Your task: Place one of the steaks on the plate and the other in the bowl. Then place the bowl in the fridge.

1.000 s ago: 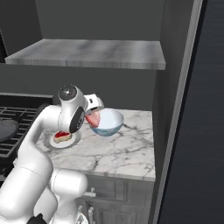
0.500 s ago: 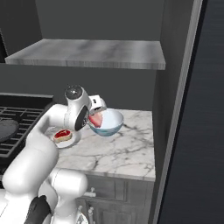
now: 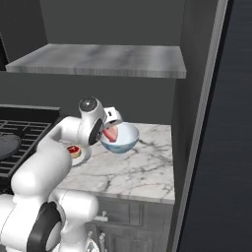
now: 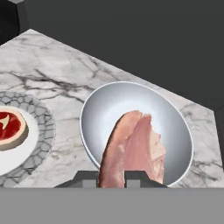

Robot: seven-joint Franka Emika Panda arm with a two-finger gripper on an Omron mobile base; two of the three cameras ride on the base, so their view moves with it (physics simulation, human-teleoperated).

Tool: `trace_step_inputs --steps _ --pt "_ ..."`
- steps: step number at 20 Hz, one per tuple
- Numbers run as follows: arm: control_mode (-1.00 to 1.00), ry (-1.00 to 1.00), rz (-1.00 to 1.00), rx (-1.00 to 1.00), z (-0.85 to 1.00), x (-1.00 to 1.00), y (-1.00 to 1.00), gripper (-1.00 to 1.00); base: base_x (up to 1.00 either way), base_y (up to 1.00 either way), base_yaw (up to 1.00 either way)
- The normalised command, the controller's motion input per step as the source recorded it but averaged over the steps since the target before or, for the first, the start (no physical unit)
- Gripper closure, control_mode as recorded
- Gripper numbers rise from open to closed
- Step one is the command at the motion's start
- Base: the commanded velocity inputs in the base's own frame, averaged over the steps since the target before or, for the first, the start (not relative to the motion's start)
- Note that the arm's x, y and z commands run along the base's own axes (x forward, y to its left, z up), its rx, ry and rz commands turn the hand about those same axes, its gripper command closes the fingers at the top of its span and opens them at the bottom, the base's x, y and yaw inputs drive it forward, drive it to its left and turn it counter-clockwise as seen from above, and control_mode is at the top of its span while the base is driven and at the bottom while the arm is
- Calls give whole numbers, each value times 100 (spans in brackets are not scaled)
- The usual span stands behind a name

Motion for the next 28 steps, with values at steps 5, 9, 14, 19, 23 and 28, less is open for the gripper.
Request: trace_step_inputs --steps 5,9,14,19,23,28 --pt "-100 7 0 0 -9 11 -3 100 0 0 0" --pt "-100 6 0 0 -7 18 -1 100 0 0 0" --pt "-100 2 0 0 -15 19 -1 100 0 0 0" --pt "-100 5 0 0 -20 23 -4 100 0 0 0" --pt "-100 3 0 0 -12 11 -13 100 0 0 0" --pt "-100 6 0 0 -20 10 -8 100 0 0 0"
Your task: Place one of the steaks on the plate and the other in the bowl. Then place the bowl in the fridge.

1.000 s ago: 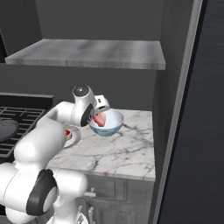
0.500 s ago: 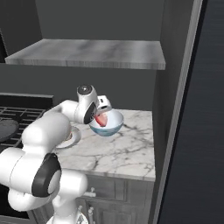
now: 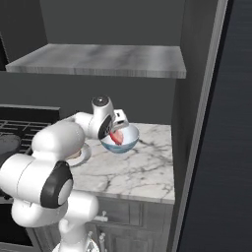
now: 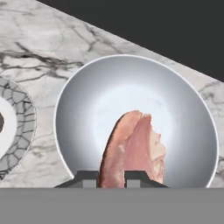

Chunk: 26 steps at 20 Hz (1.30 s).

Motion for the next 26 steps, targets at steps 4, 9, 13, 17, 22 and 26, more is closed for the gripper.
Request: trace_step_inputs --steps 4,9,13,17,22,26 --pt "-100 4 0 0 -24 9 0 100 0 0 0" --pt "-100 1 0 0 -7 21 0 100 0 0 0" --pt "-100 0 0 0 0 43 0 100 0 0 0" --pt "-100 0 0 1 -4 43 0 100 0 0 0" --pt "-100 1 0 6 -22 12 -2 100 0 0 0" --pt "-100 7 0 10 -28 0 -6 100 0 0 0"
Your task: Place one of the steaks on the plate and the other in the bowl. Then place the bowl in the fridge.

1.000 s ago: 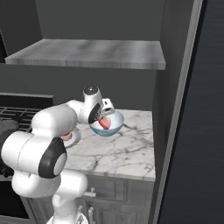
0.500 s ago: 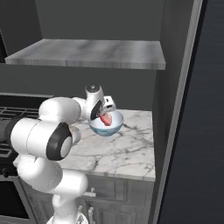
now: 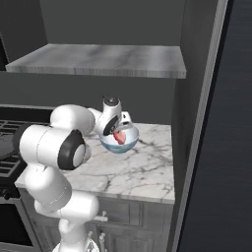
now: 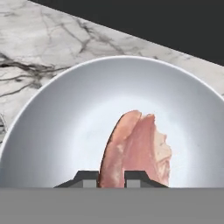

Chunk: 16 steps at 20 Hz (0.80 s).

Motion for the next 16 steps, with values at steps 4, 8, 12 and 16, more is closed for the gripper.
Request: trace_step_inputs --steps 4,8,12,16 --pt "-100 6 0 4 -18 10 0 -100 0 0 0" --pt "-100 0 0 0 16 -1 0 -100 0 0 0" --pt "-100 0 0 0 20 -5 0 -100 0 0 0" --pt "-100 -9 0 0 28 -31 0 -100 0 0 0"
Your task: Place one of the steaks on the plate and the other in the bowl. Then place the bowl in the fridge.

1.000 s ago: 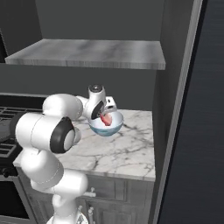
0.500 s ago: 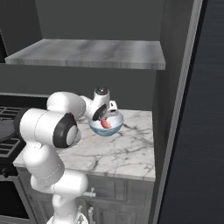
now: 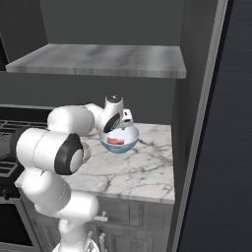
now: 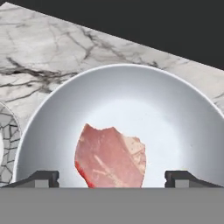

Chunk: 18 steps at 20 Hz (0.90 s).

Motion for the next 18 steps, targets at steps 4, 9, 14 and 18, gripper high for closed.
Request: trace_step_inputs --steps 4,9,14,18 --pt "-100 -16 0 0 27 -55 0 -100 0 0 0" --pt "-100 -13 -1 0 39 -68 0 -100 0 0 0" --pt "-100 1 -6 3 75 -73 -1 -100 0 0 0" --pt "-100 16 -10 11 89 -84 0 -100 0 0 0"
